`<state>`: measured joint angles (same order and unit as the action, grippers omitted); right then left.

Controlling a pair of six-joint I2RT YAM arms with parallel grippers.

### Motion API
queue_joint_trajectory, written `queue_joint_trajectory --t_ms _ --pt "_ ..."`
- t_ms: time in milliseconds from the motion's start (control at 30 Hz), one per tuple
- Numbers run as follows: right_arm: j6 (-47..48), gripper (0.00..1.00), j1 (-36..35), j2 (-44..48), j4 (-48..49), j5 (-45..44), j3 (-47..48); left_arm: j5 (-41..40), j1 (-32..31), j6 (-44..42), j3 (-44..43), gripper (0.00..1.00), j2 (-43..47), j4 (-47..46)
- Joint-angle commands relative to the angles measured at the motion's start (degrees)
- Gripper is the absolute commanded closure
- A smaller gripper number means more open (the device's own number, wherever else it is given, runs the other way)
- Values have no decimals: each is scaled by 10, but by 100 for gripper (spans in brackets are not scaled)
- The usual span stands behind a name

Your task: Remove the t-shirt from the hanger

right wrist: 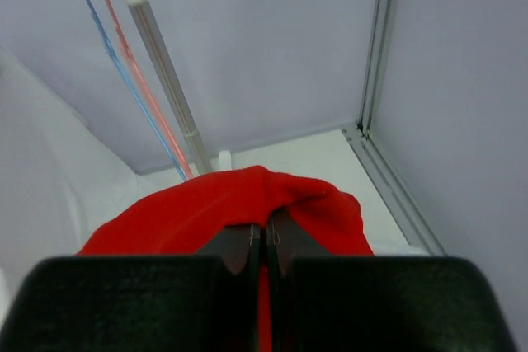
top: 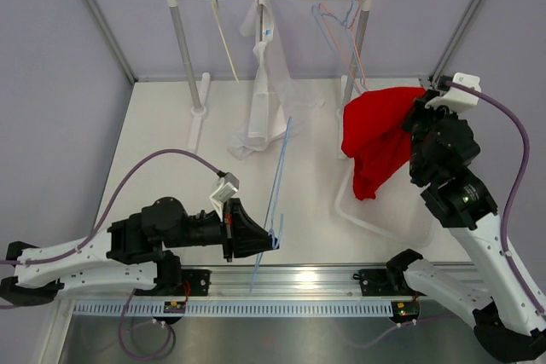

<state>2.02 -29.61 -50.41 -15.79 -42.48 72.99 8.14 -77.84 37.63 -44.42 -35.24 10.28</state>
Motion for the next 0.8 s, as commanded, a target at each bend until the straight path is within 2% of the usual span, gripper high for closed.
queue_joint_trajectory --t_ms 0,133,233,367,400,433,533,567,667,700,767 --pt "-90 100 9 77 13 -56 -71 -23 -2 -15 -11 100 -8 -54" --pt "-171 100 9 144 3 -109 -183 -26 -2 -22 -23 100 -21 -57" --pt "-223 100 10 155 -23 -148 -269 -30 -1 -25 -36 100 -39 -56" --pt "-319 96 19 140 -88 -112 -312 -43 -1 -30 -61 100 -69 -61" --pt "-336 92 19 138 -94 -101 -319 -53 -1 -33 -68 100 -76 -63" --pt "-364 74 19 139 -98 -91 -324 -60 -1 -36 -81 100 -91 -67" --pt "-377 42 18 147 -107 -46 -323 -79 8 -41 -101 100 -115 -84" --pt "-374 28 19 150 -125 -33 -306 -79 14 -40 -113 100 -133 -97" --pt "-350 16 19 164 -158 43 -258 -60 52 -31 -131 100 -179 -138" --pt "-344 15 18 173 -167 61 -247 -26 91 -20 -137 100 -196 -145" --pt "-343 14 18 185 -184 99 -219 10 127 1 -146 100 -232 -181"
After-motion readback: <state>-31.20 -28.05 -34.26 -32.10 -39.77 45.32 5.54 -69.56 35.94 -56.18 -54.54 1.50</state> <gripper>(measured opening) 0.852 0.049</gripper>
